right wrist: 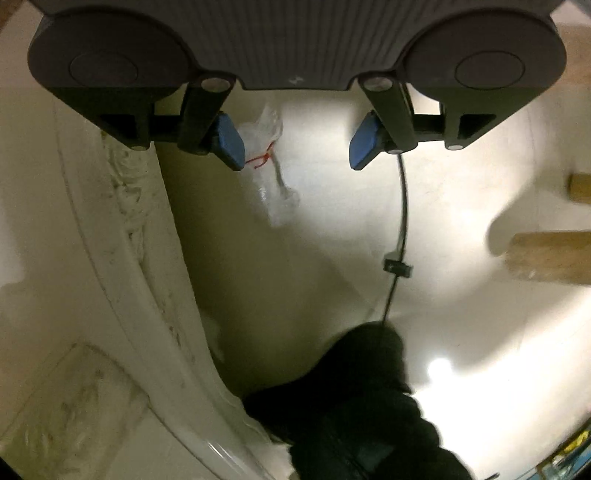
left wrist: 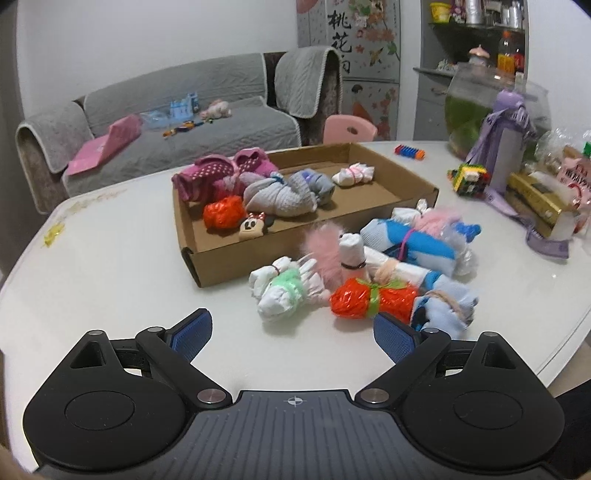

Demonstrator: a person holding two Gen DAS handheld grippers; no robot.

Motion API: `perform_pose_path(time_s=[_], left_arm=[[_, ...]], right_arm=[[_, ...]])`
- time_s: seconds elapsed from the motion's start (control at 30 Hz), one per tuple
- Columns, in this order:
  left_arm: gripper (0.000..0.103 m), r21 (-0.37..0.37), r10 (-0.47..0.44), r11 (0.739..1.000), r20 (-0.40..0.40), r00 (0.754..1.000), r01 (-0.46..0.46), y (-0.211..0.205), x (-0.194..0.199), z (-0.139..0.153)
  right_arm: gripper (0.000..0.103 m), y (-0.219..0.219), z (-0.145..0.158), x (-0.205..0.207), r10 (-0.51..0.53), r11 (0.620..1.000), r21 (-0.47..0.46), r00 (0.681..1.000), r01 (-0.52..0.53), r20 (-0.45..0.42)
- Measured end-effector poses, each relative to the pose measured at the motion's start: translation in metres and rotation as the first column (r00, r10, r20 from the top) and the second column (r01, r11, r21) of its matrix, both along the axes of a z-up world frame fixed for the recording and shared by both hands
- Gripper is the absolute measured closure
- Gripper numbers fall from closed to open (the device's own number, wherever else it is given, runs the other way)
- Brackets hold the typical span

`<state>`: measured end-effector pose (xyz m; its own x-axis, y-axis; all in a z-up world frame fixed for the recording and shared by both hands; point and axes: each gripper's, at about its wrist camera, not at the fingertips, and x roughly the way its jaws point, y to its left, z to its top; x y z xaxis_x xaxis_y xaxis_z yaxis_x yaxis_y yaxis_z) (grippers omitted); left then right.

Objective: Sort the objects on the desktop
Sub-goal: 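Close right gripper on clear bubble-wrap bundle with red string on floor, then lift the bubble-wrap bundle with right gripper up over the table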

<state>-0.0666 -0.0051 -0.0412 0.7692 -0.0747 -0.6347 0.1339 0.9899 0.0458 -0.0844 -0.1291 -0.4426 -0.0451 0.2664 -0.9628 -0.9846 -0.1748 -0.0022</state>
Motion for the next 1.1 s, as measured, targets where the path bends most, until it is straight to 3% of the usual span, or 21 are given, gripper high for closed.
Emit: perform_pose_path(time_s=[0.37, 0.5, 0.6, 0.63, 0.67, 0.77, 0.93, 1.1], left_arm=[[0.006, -0.018, 0.033, 0.999, -0.043, 0.999, -0.033, 0.013, 0.006, -0.008], [0.006, 0.008, 0.020, 1.000, -0.045, 0.999, -0.019, 0.008, 0.007, -0.010], [0.006, 0.013, 0.020, 1.000, -0.045, 0.999, -0.020, 0.008, 0.008, -0.011], [0.006, 0.014, 0.022, 1.000, -0.044, 0.999, -0.022, 0.008, 0.009, -0.010], [0.006, 0.014, 0.023, 1.000, -0.043, 0.999, -0.022, 0.008, 0.009, -0.010], [0.006, 0.019, 0.030, 0.999, -0.045, 0.999, -0.029, 0.009, 0.011, -0.011], [0.006, 0.031, 0.052, 0.998, -0.042, 0.998, -0.051, 0.012, 0.013, -0.011], [0.006, 0.026, 0.053, 0.998, -0.037, 0.998, -0.052, 0.012, 0.012, -0.010]], right_arm=[[0.046, 0.020, -0.068, 0.000, 0.065, 0.997, -0.050, 0.998, -0.065, 0.000], [0.056, 0.023, -0.091, 0.001, 0.069, 0.991, -0.112, 0.997, -0.071, -0.022], [0.059, 0.023, -0.101, -0.002, 0.089, 0.991, -0.100, 0.996, -0.088, 0.004], [0.074, 0.025, -0.102, -0.003, 0.087, 0.992, -0.097, 0.996, -0.086, 0.010], [0.077, 0.027, -0.104, -0.003, 0.078, 0.992, -0.097, 0.997, -0.076, 0.016], [0.077, 0.028, -0.106, -0.009, 0.078, 0.994, -0.080, 0.997, -0.076, 0.017], [0.077, 0.030, -0.073, -0.023, 0.051, 0.999, -0.020, 0.999, -0.051, -0.011], [0.077, 0.027, 0.018, -0.052, 0.109, 0.990, 0.093, 0.992, -0.103, -0.062]])
